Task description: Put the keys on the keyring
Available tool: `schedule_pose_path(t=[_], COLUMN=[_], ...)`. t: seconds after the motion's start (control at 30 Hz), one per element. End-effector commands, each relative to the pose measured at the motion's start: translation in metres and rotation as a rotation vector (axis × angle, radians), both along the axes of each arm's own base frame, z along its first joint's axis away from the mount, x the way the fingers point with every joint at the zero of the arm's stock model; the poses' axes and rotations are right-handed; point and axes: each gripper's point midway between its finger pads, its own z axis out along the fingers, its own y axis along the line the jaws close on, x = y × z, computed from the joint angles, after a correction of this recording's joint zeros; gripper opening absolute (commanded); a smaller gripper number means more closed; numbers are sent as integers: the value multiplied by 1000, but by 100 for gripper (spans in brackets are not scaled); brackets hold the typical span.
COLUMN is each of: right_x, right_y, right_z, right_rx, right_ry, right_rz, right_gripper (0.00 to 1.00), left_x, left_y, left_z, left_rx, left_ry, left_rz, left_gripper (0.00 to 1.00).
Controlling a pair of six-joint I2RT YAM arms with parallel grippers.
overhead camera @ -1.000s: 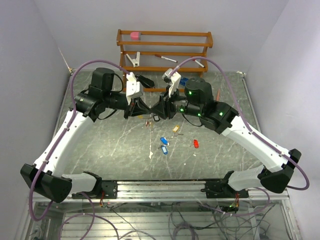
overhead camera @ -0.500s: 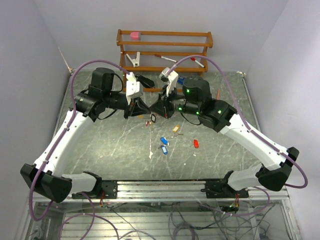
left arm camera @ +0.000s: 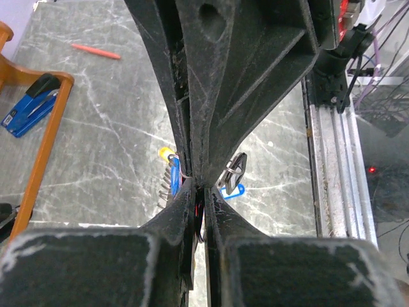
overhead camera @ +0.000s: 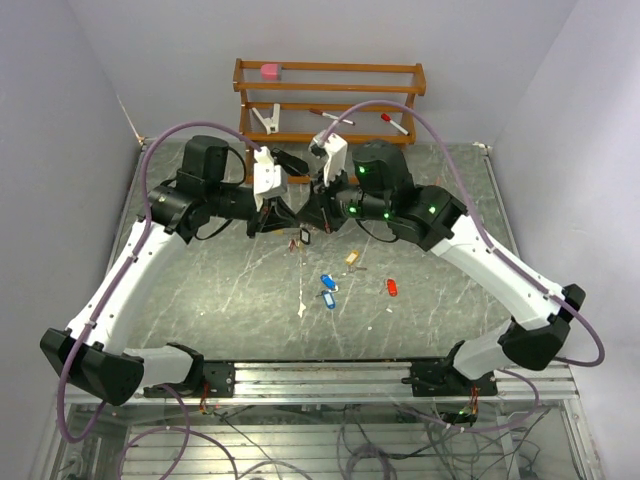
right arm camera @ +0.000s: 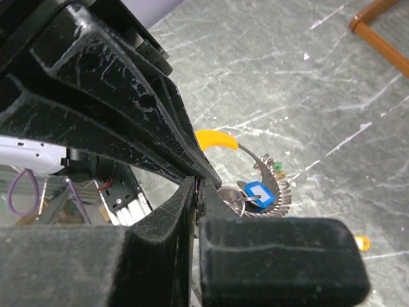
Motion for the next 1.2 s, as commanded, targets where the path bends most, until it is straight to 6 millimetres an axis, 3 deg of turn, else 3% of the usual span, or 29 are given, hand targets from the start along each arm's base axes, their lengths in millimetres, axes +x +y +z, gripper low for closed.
schedule_pose_path(t=[0.0,0.23,0.63,0.97,1.17], right_x=[4,0,-12,-7,4], right_y=[-14,-26,-41,-49,-53], right_z=[-21,-41,-72,-100,-107], right_rx=[-122,-244,-339,-441,-441], right_ry=[103,223,372,581,626], right_rz=[-87,-143,-215,-394,-502], right_gripper=[0,0,0,0,0], left_x=[2,3,2,21,5], left_y=[7,13,15,5,0], left_z=[-8,-27,-40,-28,-23], left_rx=[53,127,163,130,145], left_ry=[-51,-52,-43,-44,-14], left_rz=[18,9,-20,31,-20], left_gripper=[10,24,34,42,43])
